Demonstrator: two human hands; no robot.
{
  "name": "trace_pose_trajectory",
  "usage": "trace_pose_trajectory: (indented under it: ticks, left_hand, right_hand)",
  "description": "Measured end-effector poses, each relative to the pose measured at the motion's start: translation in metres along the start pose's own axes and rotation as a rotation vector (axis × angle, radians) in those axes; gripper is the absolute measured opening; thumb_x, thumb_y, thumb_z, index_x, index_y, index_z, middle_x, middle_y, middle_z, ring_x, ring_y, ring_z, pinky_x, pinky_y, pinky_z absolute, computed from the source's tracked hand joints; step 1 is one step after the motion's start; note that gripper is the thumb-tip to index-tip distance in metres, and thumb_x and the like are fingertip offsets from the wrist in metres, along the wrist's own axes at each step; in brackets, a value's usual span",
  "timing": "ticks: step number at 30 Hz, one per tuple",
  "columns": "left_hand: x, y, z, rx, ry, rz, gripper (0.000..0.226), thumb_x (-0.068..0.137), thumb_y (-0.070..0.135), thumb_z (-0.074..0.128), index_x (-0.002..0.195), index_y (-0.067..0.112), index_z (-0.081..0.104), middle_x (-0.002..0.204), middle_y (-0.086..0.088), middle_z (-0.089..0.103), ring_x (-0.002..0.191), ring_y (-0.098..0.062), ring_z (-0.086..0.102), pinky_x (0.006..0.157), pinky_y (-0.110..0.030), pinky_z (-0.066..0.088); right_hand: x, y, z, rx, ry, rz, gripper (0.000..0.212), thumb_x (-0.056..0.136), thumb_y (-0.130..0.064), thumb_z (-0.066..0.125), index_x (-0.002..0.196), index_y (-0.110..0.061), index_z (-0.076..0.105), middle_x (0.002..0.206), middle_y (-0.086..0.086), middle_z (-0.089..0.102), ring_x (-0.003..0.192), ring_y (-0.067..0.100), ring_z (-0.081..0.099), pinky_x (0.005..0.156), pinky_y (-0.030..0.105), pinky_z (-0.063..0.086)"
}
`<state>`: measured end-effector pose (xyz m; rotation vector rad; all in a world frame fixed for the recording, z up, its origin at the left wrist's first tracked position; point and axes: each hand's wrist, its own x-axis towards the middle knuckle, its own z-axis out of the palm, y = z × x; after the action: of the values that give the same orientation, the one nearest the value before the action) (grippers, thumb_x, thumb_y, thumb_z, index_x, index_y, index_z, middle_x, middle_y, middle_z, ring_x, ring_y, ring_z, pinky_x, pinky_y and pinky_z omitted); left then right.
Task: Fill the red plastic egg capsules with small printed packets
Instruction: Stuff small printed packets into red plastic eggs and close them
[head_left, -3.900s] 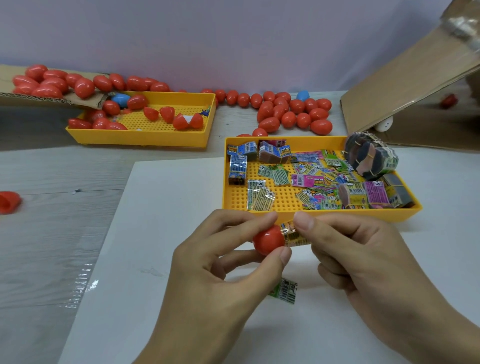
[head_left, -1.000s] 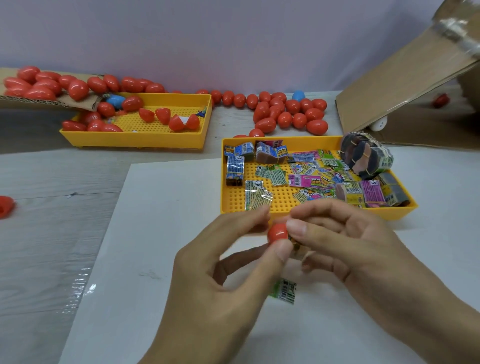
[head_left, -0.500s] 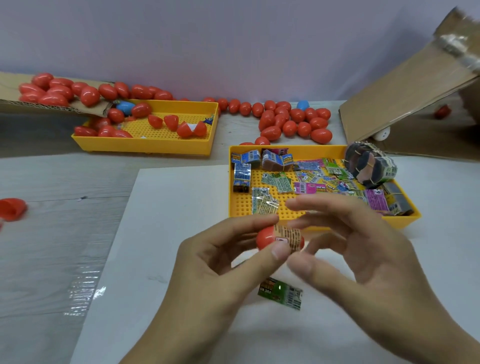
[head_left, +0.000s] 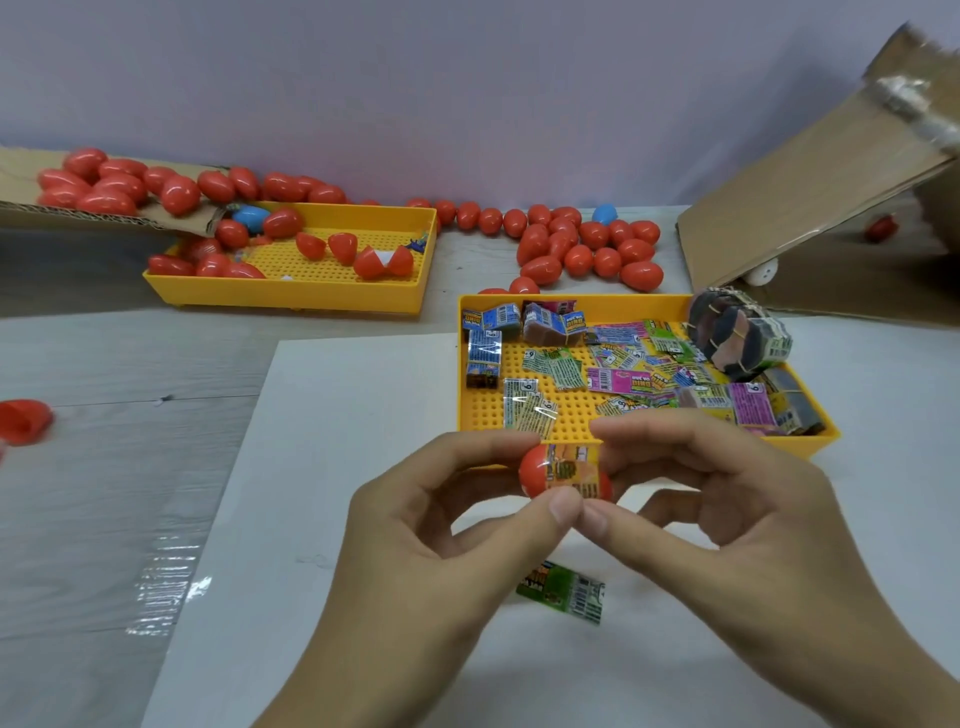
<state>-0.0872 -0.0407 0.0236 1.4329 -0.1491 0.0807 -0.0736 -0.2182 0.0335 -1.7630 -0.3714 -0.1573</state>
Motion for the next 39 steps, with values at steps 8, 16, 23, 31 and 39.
trace_pose_trajectory:
  ticks: [8,16,23,31,39]
  left_hand:
    - [-0.002,0.006,0.008,0.064,-0.036,0.024,0.025,0.084,0.019,0.076,0.104,0.004,0.078,0.107,-0.030,0.068,0.117,-0.034,0.064,0.092,-0.016,0.050]
    - [-0.008,-0.002,0.009,0.220,0.145,0.192,0.028,0.071,0.034,0.076,0.099,0.035,0.078,0.093,0.009,0.073,0.094,-0.008,0.071,0.066,-0.014,0.057]
    - [-0.005,-0.002,0.007,0.078,0.114,0.143,0.027,0.067,0.030,0.078,0.093,0.031,0.081,0.094,0.001,0.075,0.093,-0.017,0.073,0.070,-0.020,0.059]
    - [-0.003,0.000,0.005,-0.016,-0.014,-0.038,0.030,0.068,0.039,0.078,0.095,0.025,0.078,0.092,-0.007,0.077,0.089,-0.026,0.075,0.071,-0.034,0.062]
    - [0.000,0.003,0.002,-0.041,0.014,0.087,0.035,0.063,0.016,0.084,0.096,0.024,0.079,0.093,-0.003,0.077,0.092,-0.017,0.074,0.075,-0.021,0.059]
  right_hand:
    - [-0.002,-0.001,0.000,-0.048,-0.063,-0.010,0.034,0.076,-0.037,0.072,0.110,-0.036,0.071,0.098,-0.010,0.074,0.092,0.014,0.070,0.058,0.024,0.057]
    - [-0.001,0.002,0.001,-0.002,-0.045,-0.033,0.039,0.075,-0.035,0.075,0.114,-0.033,0.070,0.098,-0.009,0.074,0.093,0.016,0.070,0.058,0.024,0.057]
    - [0.001,0.002,-0.001,-0.005,-0.072,-0.062,0.039,0.076,-0.033,0.076,0.114,-0.033,0.070,0.100,-0.010,0.074,0.094,0.015,0.070,0.058,0.024,0.057]
    - [0.002,0.008,-0.002,-0.163,-0.075,-0.197,0.043,0.076,-0.013,0.080,0.115,-0.024,0.068,0.107,-0.010,0.071,0.094,0.020,0.069,0.062,0.023,0.056]
    - [0.010,-0.005,-0.011,0.242,-0.199,0.177,0.035,0.070,-0.043,0.079,0.101,-0.026,0.076,0.086,0.004,0.074,0.064,0.011,0.070,0.047,0.028,0.055]
